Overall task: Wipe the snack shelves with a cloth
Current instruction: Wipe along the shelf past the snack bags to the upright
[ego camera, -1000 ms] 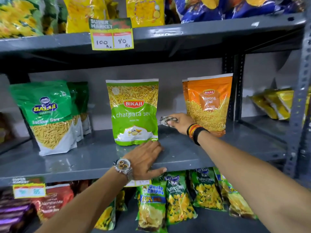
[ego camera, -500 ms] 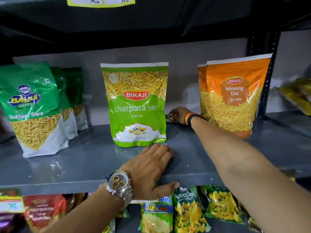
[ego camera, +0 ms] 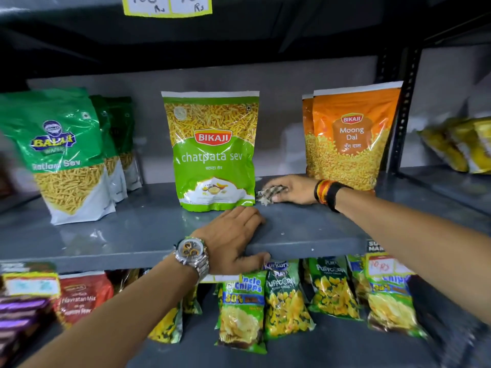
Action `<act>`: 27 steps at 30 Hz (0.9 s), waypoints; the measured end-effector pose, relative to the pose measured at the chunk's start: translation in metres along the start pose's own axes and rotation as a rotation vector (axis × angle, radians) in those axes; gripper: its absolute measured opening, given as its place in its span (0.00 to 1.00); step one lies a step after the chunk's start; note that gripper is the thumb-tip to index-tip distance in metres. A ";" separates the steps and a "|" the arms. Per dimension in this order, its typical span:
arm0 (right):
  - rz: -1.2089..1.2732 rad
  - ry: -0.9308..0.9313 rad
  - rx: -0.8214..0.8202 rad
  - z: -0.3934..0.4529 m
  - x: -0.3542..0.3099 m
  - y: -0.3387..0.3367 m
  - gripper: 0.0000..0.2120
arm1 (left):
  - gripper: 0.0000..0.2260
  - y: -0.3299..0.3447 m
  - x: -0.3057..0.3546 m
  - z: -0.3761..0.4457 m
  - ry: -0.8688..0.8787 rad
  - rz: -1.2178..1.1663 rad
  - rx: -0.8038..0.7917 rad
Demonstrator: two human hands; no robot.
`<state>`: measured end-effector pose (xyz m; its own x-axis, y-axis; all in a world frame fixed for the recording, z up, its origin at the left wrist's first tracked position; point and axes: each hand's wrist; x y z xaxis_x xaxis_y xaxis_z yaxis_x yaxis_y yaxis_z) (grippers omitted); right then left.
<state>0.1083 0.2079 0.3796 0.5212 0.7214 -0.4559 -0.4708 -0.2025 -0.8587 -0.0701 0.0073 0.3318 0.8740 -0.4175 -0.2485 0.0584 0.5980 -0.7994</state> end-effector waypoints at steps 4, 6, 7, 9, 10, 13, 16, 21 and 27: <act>0.020 -0.006 -0.028 -0.040 -0.012 -0.024 0.19 | 0.31 0.000 0.000 0.002 -0.012 0.005 -0.015; 0.028 0.003 0.045 -0.037 -0.015 -0.034 0.20 | 0.31 -0.002 0.001 0.003 -0.008 -0.006 -0.023; 0.013 0.003 0.072 -0.036 -0.018 -0.033 0.21 | 0.30 -0.003 0.001 0.003 -0.009 -0.010 -0.029; -0.025 0.028 0.103 -0.031 -0.018 -0.020 0.21 | 0.30 -0.004 0.000 0.002 -0.025 -0.003 -0.035; -0.029 0.052 0.104 -0.030 -0.015 -0.011 0.21 | 0.30 -0.005 0.000 -0.001 -0.045 0.002 -0.035; -0.024 -0.005 0.117 -0.050 -0.019 0.005 0.19 | 0.32 -0.006 -0.008 -0.018 -0.110 0.018 -0.024; 0.021 -0.057 -0.028 -0.085 -0.030 -0.009 0.18 | 0.33 -0.005 -0.013 -0.029 -0.151 0.035 -0.001; 0.065 -0.053 -0.018 -0.089 -0.027 -0.035 0.19 | 0.32 -0.006 -0.010 -0.027 -0.174 0.015 0.002; -0.033 0.016 0.118 -0.074 -0.025 -0.001 0.18 | 0.32 -0.006 -0.009 -0.029 -0.187 0.006 0.002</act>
<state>0.1482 0.1413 0.3748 0.5486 0.7159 -0.4319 -0.5329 -0.0987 -0.8404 -0.0924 -0.0123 0.3225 0.9486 -0.2802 -0.1471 0.0541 0.6015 -0.7970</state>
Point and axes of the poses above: each hand's wrist, its own z-axis towards the middle knuckle, its own y-axis out of the palm, x = y × z, and after that the axes turned 10 degrees about x, right-handed
